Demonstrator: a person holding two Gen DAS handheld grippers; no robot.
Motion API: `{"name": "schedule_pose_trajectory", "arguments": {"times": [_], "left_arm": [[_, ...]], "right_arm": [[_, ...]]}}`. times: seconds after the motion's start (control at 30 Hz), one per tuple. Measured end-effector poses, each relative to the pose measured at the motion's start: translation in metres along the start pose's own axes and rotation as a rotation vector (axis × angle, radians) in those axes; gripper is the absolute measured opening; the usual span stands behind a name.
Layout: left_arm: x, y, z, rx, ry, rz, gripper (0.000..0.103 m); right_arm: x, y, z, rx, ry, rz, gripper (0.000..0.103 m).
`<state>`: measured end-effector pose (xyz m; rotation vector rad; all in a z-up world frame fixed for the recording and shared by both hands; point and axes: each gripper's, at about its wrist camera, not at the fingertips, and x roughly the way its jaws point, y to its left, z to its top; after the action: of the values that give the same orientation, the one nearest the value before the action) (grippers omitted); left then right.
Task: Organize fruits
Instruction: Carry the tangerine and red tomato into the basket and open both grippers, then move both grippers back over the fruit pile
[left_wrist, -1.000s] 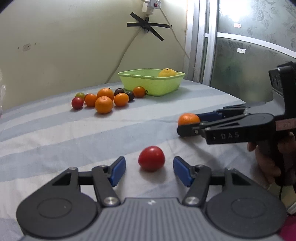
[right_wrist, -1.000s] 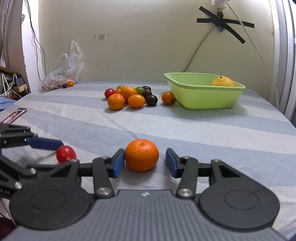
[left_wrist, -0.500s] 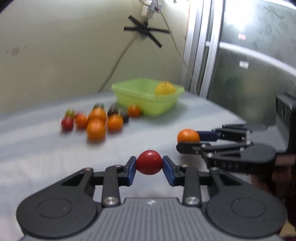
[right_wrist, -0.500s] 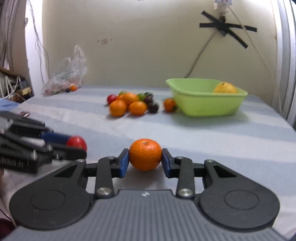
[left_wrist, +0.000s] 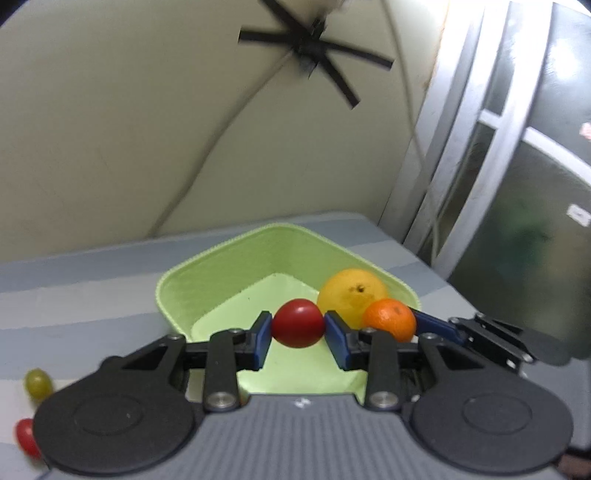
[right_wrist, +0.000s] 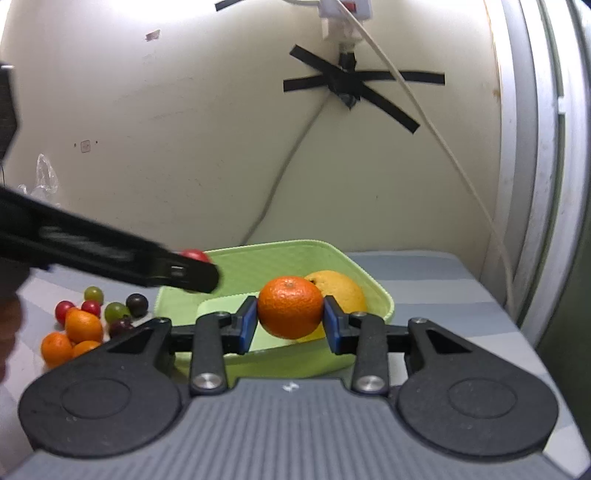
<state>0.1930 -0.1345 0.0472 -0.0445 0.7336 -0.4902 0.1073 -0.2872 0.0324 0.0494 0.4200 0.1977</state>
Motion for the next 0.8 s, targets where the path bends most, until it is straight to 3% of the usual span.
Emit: {"name": "schedule_pose_trajectory", "arguments": {"times": [0.1, 0.23, 0.3, 0.57, 0.63, 0.8], "left_arm": [[0.015, -0.002, -0.006, 0.006, 0.029, 0.01, 0.033], [0.022, 0.001, -0.007, -0.03, 0.028, 0.011, 0.043], [0.017, 0.004, -0.006, -0.038, 0.014, 0.017, 0.047], [-0.059, 0.035, -0.015, -0.097, -0.106, 0.032, 0.049], [-0.08, 0.05, -0.027, -0.119, -0.129, 0.068, 0.051], [-0.125, 0.083, -0.077, -0.139, -0.15, 0.252, 0.051]], "right_arm": [[-0.001, 0.003, -0.003, -0.029, -0.006, -0.005, 0.041], [-0.001, 0.006, -0.004, -0.054, -0.011, -0.017, 0.042], [-0.006, 0.005, -0.004, -0.043, -0.032, -0.001, 0.05], [-0.027, -0.014, -0.008, 0.076, -0.119, -0.01, 0.05], [-0.033, -0.021, -0.008, 0.129, -0.144, -0.026, 0.05], [-0.04, -0.026, -0.012, 0.206, -0.153, -0.051, 0.05]]}}
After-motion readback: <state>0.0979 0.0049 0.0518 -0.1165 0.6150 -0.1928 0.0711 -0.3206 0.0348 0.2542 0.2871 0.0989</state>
